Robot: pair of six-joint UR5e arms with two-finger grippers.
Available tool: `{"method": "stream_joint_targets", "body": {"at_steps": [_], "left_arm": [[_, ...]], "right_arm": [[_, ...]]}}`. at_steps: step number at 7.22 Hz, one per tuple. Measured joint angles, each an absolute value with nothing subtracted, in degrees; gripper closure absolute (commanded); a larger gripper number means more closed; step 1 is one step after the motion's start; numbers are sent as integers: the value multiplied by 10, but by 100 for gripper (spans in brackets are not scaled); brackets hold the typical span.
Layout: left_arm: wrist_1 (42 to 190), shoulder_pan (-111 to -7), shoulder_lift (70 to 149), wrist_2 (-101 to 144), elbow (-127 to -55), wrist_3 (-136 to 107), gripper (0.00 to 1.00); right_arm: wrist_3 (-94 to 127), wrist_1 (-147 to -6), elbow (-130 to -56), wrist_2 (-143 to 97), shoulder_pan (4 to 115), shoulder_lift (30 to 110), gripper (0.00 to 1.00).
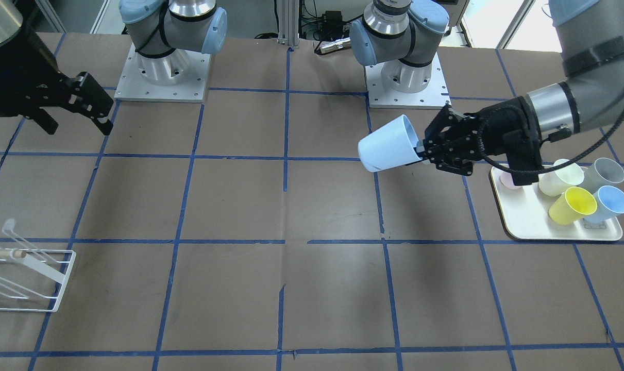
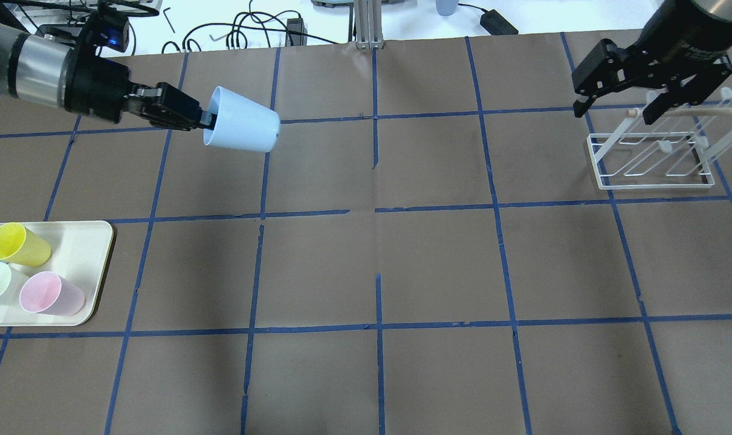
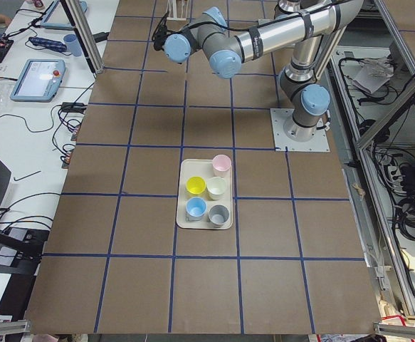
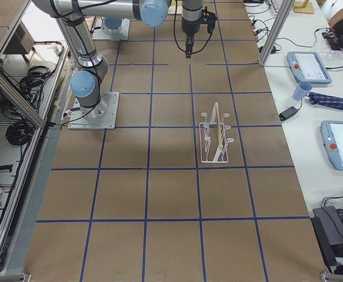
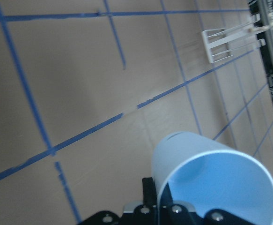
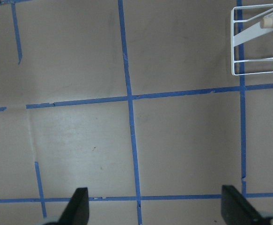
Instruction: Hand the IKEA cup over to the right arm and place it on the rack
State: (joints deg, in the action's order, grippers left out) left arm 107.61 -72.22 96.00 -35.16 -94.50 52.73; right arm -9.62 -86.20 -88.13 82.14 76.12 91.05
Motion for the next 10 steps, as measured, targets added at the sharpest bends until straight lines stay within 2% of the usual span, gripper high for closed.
{"method": "stream_joint_targets", "body": {"at_steps": [5,10], "left_arm": [[1070,-869,943,-9,-1031,497,100],[1069,-1004,963,173,-1050,500,100]], "right_arm": [[-211,-681,-895,626,615,909,0],[-218,-423,-900,420,606,908,0]]}}
